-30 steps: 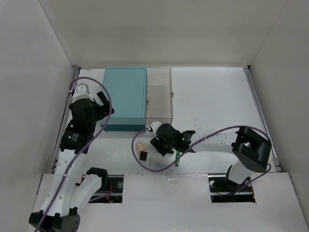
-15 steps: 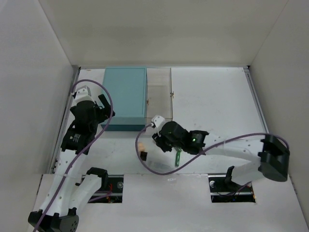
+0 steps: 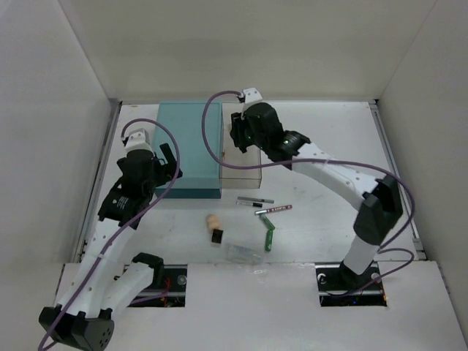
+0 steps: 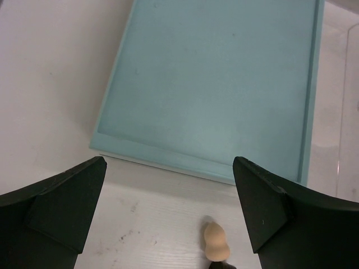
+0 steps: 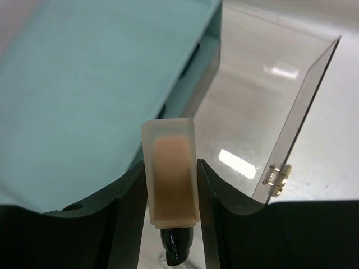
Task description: Organize the makeup
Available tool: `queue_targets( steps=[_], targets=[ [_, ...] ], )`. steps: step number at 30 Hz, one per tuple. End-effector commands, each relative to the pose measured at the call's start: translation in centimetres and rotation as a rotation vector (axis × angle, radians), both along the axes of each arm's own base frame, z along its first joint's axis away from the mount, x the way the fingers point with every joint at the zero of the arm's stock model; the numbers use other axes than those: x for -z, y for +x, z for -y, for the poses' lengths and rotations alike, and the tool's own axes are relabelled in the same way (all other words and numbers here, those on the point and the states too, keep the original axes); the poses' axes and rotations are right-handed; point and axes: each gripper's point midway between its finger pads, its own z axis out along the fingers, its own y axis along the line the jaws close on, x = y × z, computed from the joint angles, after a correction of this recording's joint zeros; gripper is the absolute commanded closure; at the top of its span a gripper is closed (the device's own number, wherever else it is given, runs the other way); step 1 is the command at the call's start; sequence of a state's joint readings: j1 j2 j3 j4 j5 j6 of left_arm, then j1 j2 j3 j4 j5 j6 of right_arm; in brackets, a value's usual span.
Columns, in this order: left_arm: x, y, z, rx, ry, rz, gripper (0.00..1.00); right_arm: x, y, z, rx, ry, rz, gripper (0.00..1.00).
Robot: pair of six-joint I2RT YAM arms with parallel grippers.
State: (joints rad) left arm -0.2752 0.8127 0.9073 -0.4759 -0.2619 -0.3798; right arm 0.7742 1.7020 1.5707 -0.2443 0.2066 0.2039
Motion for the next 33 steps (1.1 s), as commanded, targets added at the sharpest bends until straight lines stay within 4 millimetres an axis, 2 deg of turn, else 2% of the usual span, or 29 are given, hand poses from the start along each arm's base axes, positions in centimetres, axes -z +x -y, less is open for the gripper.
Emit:
queue_targets(
  steps=[1,5,7,10,13,15,19,22,24,27,30,33],
  targets=[
    [0.1,0.2,2.0,0.065,-0.015,0.001,0.0,2.8,1.4,-0.8,0.061,0.007,-0.107,0.84],
    [0.0,-0.5,5.1,0.178,-0.007,-0.019,0.0,4.8,2.9,-1.4,0.094,0.007,-0.148,0.78],
    [0.1,-1.2,6.5,0.233,-0.001,-0.035,0.0,5.5,3.2,-1.4,0.116,0.004,-0.165,0.72],
    [0.6,-1.9,7.8,0.277,0.015,-0.047,0.0,6.8,3.9,-1.2,0.147,-0.005,-0.186,0.68],
    [1.0,-2.4,8.4,0.3,0.024,-0.065,0.0,7.6,4.0,-1.1,0.147,-0.01,-0.205,0.49],
    [1.3,-2.5,8.7,0.307,0.024,-0.077,0.0,7.4,3.9,-1.0,0.143,-0.006,-0.205,0.38],
    [1.3,-2.7,9.0,0.312,0.018,-0.078,0.0,4.8,3.4,0.0,0.129,0.031,-0.184,0.21],
    [1.2,-3.0,9.5,0.328,0.003,-0.076,0.0,2.1,2.5,2.1,0.136,0.073,-0.151,0.12],
    [1.5,-3.5,10.2,0.354,-0.003,-0.089,0.0,0.2,1.7,3.9,0.153,0.099,-0.12,0.0],
    [2.5,-4.6,11.6,0.403,-0.001,-0.141,0.0,-2.4,0.1,7.7,0.202,0.138,-0.066,0.0],
    [4.8,-6.5,13.6,0.468,-0.006,-0.226,0.01,-3.0,-1.5,12.0,0.288,0.145,-0.027,0.0],
    [8.0,-8.2,15.3,0.487,0.0,-0.334,0.02,-1.9,-3.0,15.1,0.351,0.133,-0.018,0.0]
  ],
)
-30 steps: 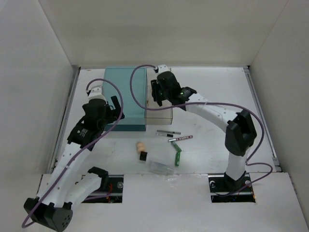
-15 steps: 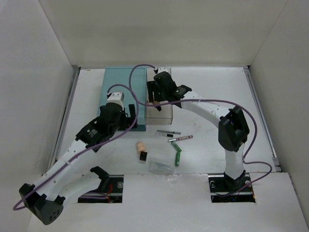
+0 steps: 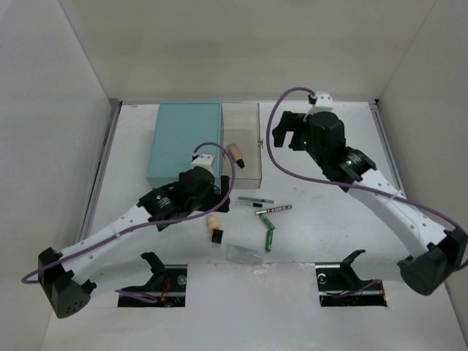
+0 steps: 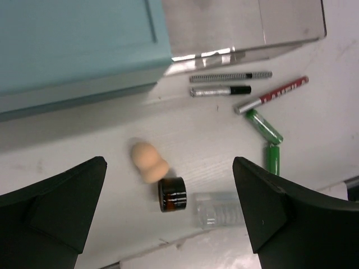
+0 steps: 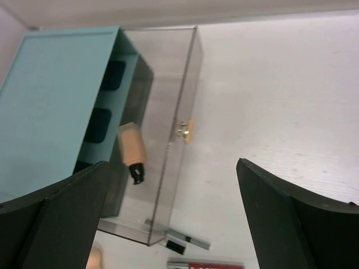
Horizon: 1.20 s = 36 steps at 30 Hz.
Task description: Organize the makeup
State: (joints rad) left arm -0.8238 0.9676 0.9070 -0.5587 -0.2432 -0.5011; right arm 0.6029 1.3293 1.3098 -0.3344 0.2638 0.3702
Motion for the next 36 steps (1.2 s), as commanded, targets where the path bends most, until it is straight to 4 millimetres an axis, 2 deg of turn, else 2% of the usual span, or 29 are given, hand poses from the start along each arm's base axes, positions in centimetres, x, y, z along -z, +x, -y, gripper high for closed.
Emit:
queue_targets(
  steps=[1,4,8,14,19,23,27,30,33,36],
  targets=[
    [3.7,-2.2,1.2,-0.003,0.028,-0.131,0.02,1.4,-0.9,2.5,0.074,-0.01,0.014,0.0],
    [6.2,-2.6,1.7,-0.025,0.076,-0.179,0.02,2.5,-2.1,3.1,0.073,-0.015,0.006,0.0],
    [8.4,-2.4,2.5,-0.039,0.164,-0.176,0.04,3.2,-3.1,3.9,0.091,0.014,-0.006,0.0],
    [10.2,-3.4,1.6,-0.069,0.22,-0.208,0.06,3.3,-3.9,5.3,0.117,0.029,-0.001,0.0],
    [12.1,-2.8,-0.6,-0.152,0.246,-0.237,0.09,3.7,-4.5,5.9,0.129,0.049,0.0,0.0],
    [13.1,-2.4,-0.1,-0.162,0.215,-0.235,0.13,3.7,-4.8,6.3,0.138,0.062,0.004,0.0],
    [14.8,-2.4,0.1,-0.16,0.222,-0.256,0.23,3.6,-4.9,6.5,0.142,0.068,0.009,0.0],
    [15.1,-2.6,0.6,-0.146,0.213,-0.263,0.36,3.8,-4.9,6.5,0.144,0.071,0.003,0.0],
    [14.2,-2.6,0.4,-0.148,0.197,-0.245,0.54,4.0,-5.0,6.5,0.146,0.07,-0.002,0.0],
    [12.1,-2.5,0.8,-0.131,0.152,-0.21,0.69,5.1,-5.0,6.3,0.142,0.053,-0.026,0.0]
  ],
)
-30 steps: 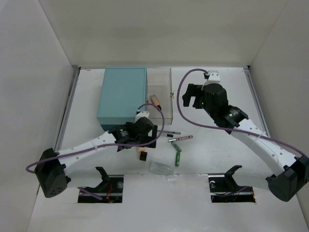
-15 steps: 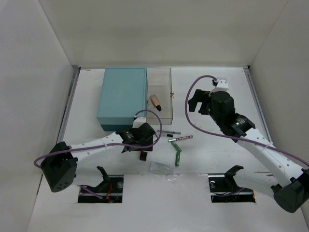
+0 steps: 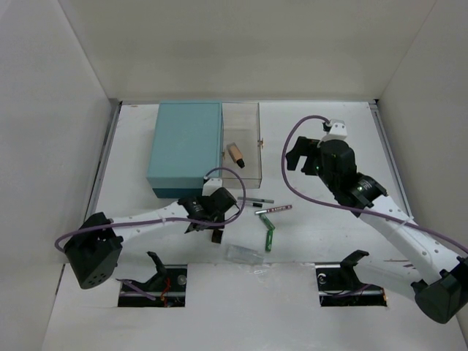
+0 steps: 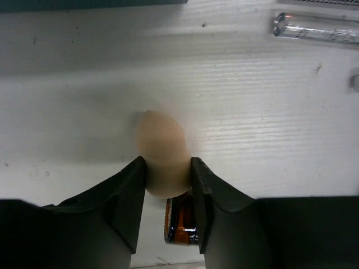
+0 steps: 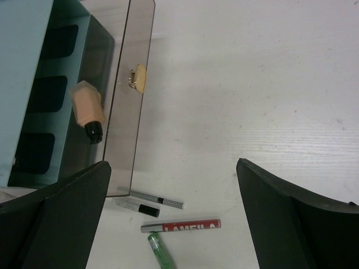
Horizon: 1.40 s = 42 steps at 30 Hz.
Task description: Organize the makeup
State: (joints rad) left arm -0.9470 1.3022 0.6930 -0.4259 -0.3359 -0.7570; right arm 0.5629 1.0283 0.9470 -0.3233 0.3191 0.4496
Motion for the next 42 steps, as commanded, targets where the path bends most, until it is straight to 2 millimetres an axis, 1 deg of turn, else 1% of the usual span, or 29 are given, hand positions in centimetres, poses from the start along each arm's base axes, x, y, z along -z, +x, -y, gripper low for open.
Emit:
queue_targets(
  steps=[1,5,8,11,12,14,16,17,18,19,21,23,24,25,27,28,30,32,33,34,36,38,39,40,41,42],
  targets=[
    [-3.1,0.4,0.8,0.009,-0.074,0.064,0.73,0.0,0.3,0.2,0.023,0.019,0.017,0.0],
    [-6.0,-0.3,2.6,0.095,-0.096,0.099,0.86,1.4,0.0,0.2,0.022,0.017,-0.007,0.0],
    [-9.0,-1.1,4.5,0.19,-0.121,0.139,0.87,2.1,-0.4,0.4,0.017,0.008,-0.022,0.0],
    [-13.8,-1.4,6.5,0.278,-0.162,0.232,0.87,2.8,-0.7,0.7,0.022,0.001,-0.035,0.0],
    [-15.6,-1.0,7.0,0.293,-0.17,0.276,0.87,3.1,-0.7,0.9,0.025,-0.002,-0.039,0.0],
    [-18.8,0.7,7.8,0.296,-0.154,0.376,0.86,3.2,-0.7,1.2,0.032,0.001,-0.038,0.0],
    [-21.1,3.1,8.3,0.286,-0.109,0.471,0.85,3.3,-0.8,1.3,0.032,0.004,-0.038,0.0],
    [-21.7,4.5,8.6,0.285,-0.088,0.505,0.84,3.4,-0.8,1.3,0.033,0.004,-0.039,0.0],
    [-22.3,6.2,9.0,0.275,-0.078,0.536,0.83,3.4,-0.8,1.4,0.034,0.004,-0.039,0.0],
    [-22.3,8.0,9.2,0.26,-0.071,0.552,0.83,3.5,-0.7,1.4,0.036,0.002,-0.042,0.0],
    [-21.4,10.8,9.5,0.236,-0.084,0.534,0.82,3.7,-0.7,1.3,0.037,0.001,-0.048,0.0],
    [-19.7,13.2,9.5,0.211,-0.103,0.477,0.82,3.8,-0.7,1.1,0.028,-0.002,-0.051,0.0],
    [-19.0,14.3,9.4,0.197,-0.108,0.461,0.76,3.9,-0.6,1.0,0.022,-0.007,-0.053,0.0],
    [-18.8,15.2,9.5,0.19,-0.116,0.456,0.6,3.9,-0.6,0.9,0.016,-0.011,-0.055,0.0],
    [-19.1,16.4,9.7,0.179,-0.133,0.463,0.5,3.9,-0.6,0.7,0.003,-0.014,-0.056,0.0],
    [-19.6,16.8,9.9,0.178,-0.146,0.473,0.42,3.9,-0.6,0.4,-0.009,-0.018,-0.057,0.0],
    [-20.6,17.1,10.1,0.197,-0.16,0.481,0.35,3.9,-1.0,-0.4,-0.046,-0.034,-0.051,0.0],
    [-21.4,16.8,10.3,0.221,-0.172,0.492,0.24,3.8,-1.6,-1.4,-0.098,-0.064,-0.036,0.0],
    [-21.7,16.6,10.1,0.225,-0.176,0.495,0.21,3.6,-2.1,-2.0,-0.134,-0.08,-0.02,0.0],
    [-22.2,16.4,9.8,0.223,-0.182,0.503,0.18,3.2,-2.7,-2.6,-0.17,-0.093,0.001,0.0],
    [-23.3,15.5,9.2,0.225,-0.198,0.52,0.18,2.5,-4.1,-4.0,-0.258,-0.117,0.044,0.0],
    [-24.5,14.4,8.4,0.225,-0.219,0.547,0.16,1.6,-6.7,-6.3,-0.401,-0.128,0.092,0.0],
    [-25.2,13.6,7.6,0.223,-0.23,0.565,0.14,1.2,-8.3,-7.6,-0.486,-0.131,0.113,0.0],
    [-25.6,13.0,7.0,0.221,-0.239,0.576,0.08,0.9,-10.0,-9.0,-0.573,-0.124,0.132,0.0],
    [-25.7,12.5,6.2,0.215,-0.242,0.585,0.06,0.7,-11.8,-10.5,-0.663,-0.113,0.146,0.0],
    [-25.7,12.0,5.2,0.202,-0.243,0.59,0.0,0.7,-13.5,-11.9,-0.744,-0.103,0.151,0.0]
  ],
)
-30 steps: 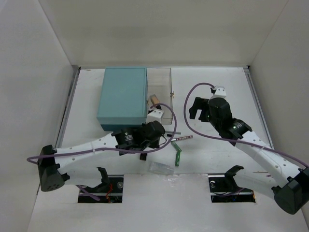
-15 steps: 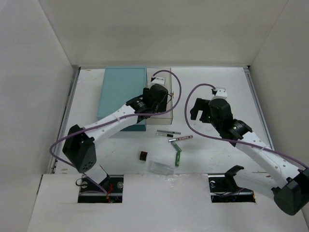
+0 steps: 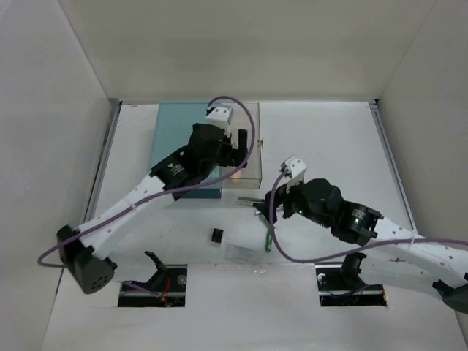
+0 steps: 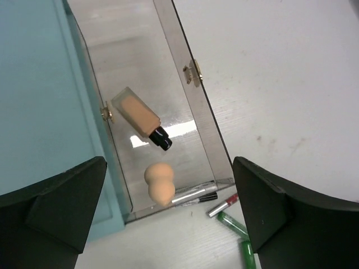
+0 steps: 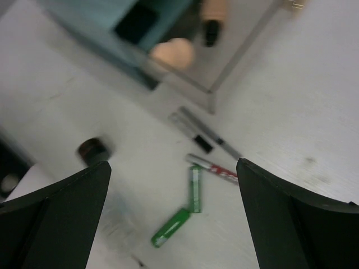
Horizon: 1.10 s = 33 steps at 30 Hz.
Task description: Organize the makeup
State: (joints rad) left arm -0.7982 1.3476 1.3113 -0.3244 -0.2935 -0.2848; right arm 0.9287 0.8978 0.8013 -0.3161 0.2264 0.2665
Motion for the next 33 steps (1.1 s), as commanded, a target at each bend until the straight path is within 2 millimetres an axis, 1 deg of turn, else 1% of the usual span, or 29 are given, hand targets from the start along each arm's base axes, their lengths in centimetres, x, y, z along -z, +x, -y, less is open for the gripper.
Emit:
queue_targets(
  steps=[1,3,4,6,7,9,10,14,19,23,26,27,28,29,32,33],
  targets=[
    [-1.8,-2.1,-3.0,-0.015,-0.04,0.055,0.0,-2.1,-4.9,-4.9,-0.302,0.049,0.08,0.0],
    [-0.6,-2.6,-5.6,-0.077,-0.019,0.038,0.0,-1.5,-7.0,-7.7,-0.411,0.046,0.071,0.0],
    [0.0,-2.8,-6.9,-0.115,-0.005,0.028,0.0,-1.0,-7.7,-9.0,-0.454,0.033,0.066,0.0],
    [0.8,-3.5,-9.5,-0.188,0.015,0.02,0.0,0.5,-8.6,-11.4,-0.525,-0.013,0.042,0.0],
    [1.0,-3.8,-10.4,-0.212,0.017,0.02,0.0,1.4,-8.9,-12.7,-0.551,-0.039,0.025,0.0],
    [1.4,-4.5,-11.8,-0.249,0.003,0.021,0.0,3.5,-9.0,-15.1,-0.589,-0.104,0.003,0.0],
    [1.6,-4.8,-12.4,-0.262,-0.007,0.019,0.0,4.5,-8.7,-16.1,-0.596,-0.14,0.005,0.0],
    [2.3,-5.6,-14.0,-0.301,-0.02,0.008,0.0,7.7,-7.6,-18.9,-0.627,-0.245,0.012,0.0],
    [3.3,-5.8,-14.8,-0.32,-0.011,-0.013,0.0,10.9,-6.6,-20.5,-0.652,-0.33,0.011,0.0],
    [3.2,-5.8,-15.2,-0.33,-0.011,-0.012,0.0,13.2,-6.2,-21.1,-0.683,-0.384,0.003,0.0],
    [3.0,-5.8,-15.6,-0.341,-0.013,-0.006,0.0,14.6,-6.2,-21.4,-0.709,-0.4,-0.029,0.0],
    [2.9,-5.8,-15.7,-0.346,-0.016,-0.003,0.0,15.2,-6.1,-21.3,-0.713,-0.406,-0.046,0.02],
    [2.9,-5.8,-15.8,-0.346,-0.017,-0.004,0.0,15.4,-6.2,-21.3,-0.716,-0.403,-0.06,0.1],
    [2.9,-5.8,-15.8,-0.346,-0.018,-0.004,0.0,15.6,-6.3,-21.1,-0.721,-0.403,-0.072,0.12],
    [3.0,-5.9,-16.0,-0.35,-0.017,-0.007,0.0,16.5,-6.7,-20.5,-0.738,-0.414,-0.099,0.12],
    [3.0,-5.9,-16.0,-0.351,-0.016,-0.008,0.0,16.8,-6.8,-20.4,-0.738,-0.419,-0.103,0.13]
  ],
)
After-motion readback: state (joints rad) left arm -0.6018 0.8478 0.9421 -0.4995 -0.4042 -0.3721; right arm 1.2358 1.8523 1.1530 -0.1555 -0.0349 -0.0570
